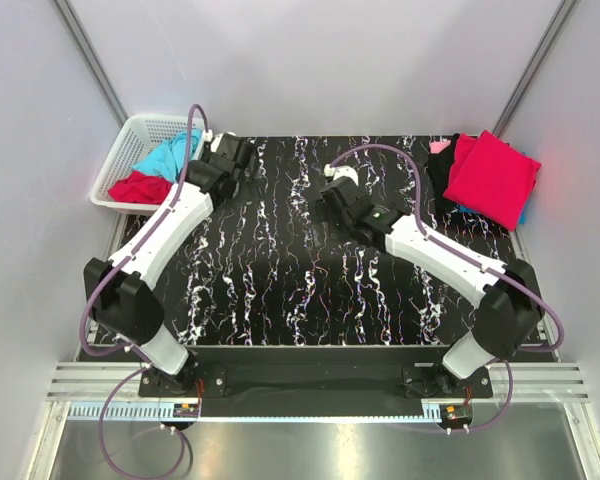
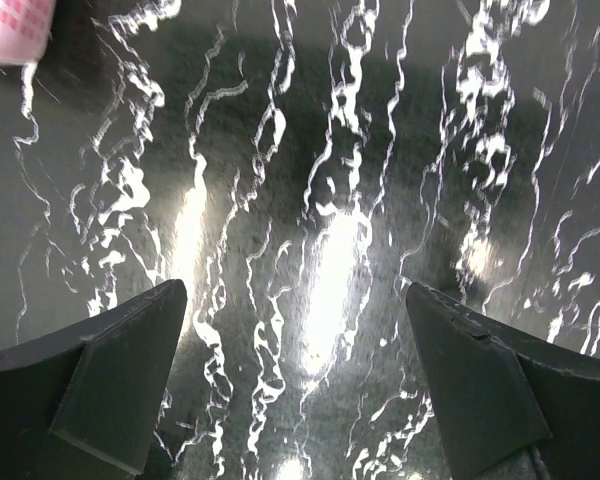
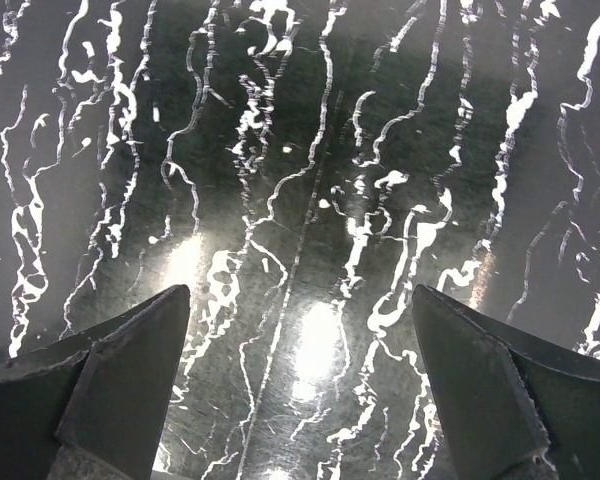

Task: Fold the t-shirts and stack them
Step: Grab the tshirt from the pile

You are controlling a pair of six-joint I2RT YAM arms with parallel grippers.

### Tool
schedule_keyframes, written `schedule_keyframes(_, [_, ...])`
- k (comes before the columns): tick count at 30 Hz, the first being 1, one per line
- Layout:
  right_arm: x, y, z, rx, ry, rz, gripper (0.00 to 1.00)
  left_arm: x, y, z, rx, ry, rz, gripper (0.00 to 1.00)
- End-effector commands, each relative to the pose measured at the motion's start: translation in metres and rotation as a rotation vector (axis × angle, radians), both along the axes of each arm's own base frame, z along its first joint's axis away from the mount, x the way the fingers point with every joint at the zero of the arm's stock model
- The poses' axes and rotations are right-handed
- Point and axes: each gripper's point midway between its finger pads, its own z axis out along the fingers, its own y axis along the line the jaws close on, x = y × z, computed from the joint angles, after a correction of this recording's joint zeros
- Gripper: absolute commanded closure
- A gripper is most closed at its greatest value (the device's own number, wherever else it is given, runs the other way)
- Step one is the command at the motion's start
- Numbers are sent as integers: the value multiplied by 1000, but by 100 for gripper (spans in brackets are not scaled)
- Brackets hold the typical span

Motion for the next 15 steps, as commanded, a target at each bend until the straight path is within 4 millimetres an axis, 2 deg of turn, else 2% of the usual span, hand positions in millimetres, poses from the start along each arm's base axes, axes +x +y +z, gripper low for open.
schedule_keyframes(1, [11,-20,27,67,-60,-50,0,31,23,32,-47,-99,73,1])
schedule_keyframes(3, [10,-23,23,106,-22,-47,0,40,20,35,-136,-94,74,1])
schedule_keyframes(5, [13,-32,20,134,-1,-68,0,49,30,38,-166,-103,105,1])
schedule_keyframes(9, [12,-39,13,137,19,-65,0,66,43,35,-149,-102,122,1])
schedule_keyframes(10, [13,-40,12,134,19,-64,0,72,52,28,-141,-86,137,1])
schedule_keyframes(12, [14,-41,11,133,21,-68,0,83,60,29,-159,-90,147,1])
schedule_keyframes(13, [15,-42,10,131,23,-69,0,91,75,18,-162,-68,178,1])
schedule_keyframes(15, [17,-43,8,134,31,-70,0,101,84,19,-211,-69,206,1])
